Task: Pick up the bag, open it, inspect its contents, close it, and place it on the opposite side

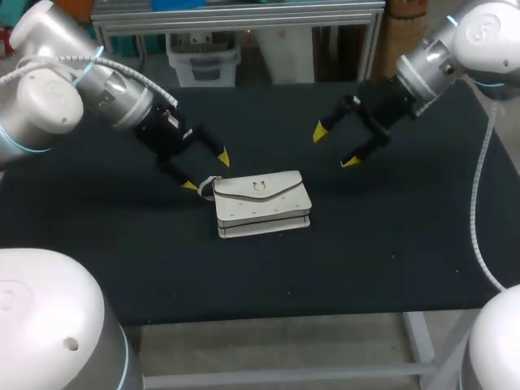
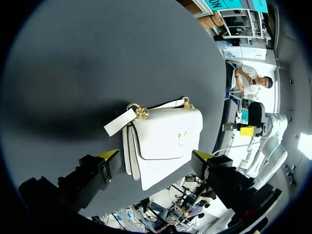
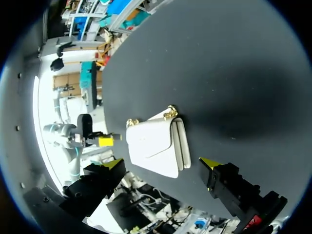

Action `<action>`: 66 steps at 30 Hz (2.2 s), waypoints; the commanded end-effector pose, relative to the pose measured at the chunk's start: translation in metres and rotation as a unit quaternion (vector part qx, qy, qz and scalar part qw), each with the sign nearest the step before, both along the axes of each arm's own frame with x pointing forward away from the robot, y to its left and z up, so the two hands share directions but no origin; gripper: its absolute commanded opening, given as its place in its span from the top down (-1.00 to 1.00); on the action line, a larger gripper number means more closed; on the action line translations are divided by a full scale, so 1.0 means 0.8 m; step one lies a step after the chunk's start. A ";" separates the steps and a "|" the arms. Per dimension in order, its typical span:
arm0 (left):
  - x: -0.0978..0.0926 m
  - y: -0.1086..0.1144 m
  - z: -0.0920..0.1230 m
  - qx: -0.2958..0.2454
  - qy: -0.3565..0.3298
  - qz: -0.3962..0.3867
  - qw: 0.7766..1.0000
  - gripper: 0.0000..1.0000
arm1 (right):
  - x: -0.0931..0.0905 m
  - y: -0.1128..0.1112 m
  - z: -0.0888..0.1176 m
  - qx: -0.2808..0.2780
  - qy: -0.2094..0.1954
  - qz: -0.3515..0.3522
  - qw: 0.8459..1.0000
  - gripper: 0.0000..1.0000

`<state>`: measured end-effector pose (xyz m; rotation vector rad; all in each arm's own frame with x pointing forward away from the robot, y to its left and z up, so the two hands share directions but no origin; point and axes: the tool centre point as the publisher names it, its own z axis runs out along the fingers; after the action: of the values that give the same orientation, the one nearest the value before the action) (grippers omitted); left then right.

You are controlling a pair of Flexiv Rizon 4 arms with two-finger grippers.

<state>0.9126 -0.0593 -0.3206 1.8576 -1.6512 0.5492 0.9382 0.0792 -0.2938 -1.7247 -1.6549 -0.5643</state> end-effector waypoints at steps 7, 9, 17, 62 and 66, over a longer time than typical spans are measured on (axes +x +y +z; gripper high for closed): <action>-0.005 -0.007 -0.014 -0.065 -0.011 -0.018 0.998 -1.00 | 0.009 0.019 -0.022 0.053 -0.013 -0.008 0.999 -1.00; -0.005 -0.009 -0.015 -0.077 -0.012 -0.022 0.997 -1.00 | 0.013 0.026 -0.025 0.066 -0.012 -0.005 0.998 -1.00; -0.003 -0.012 -0.021 -0.101 -0.006 -0.015 0.995 -1.00 | 0.016 0.050 -0.040 0.085 -0.008 0.012 0.996 -1.00; -0.002 -0.045 -0.053 -0.149 0.012 0.059 0.987 -0.12 | -0.007 0.087 -0.097 0.131 0.000 0.027 0.991 -0.04; 0.003 -0.044 -0.059 -0.150 0.017 0.068 0.986 0.01 | -0.008 0.091 -0.099 0.135 0.004 0.023 0.990 0.08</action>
<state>0.9105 -0.0925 -0.3606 1.7571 -1.3488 0.7739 0.9305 0.1500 -0.3696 -1.4926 -1.5340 -0.7208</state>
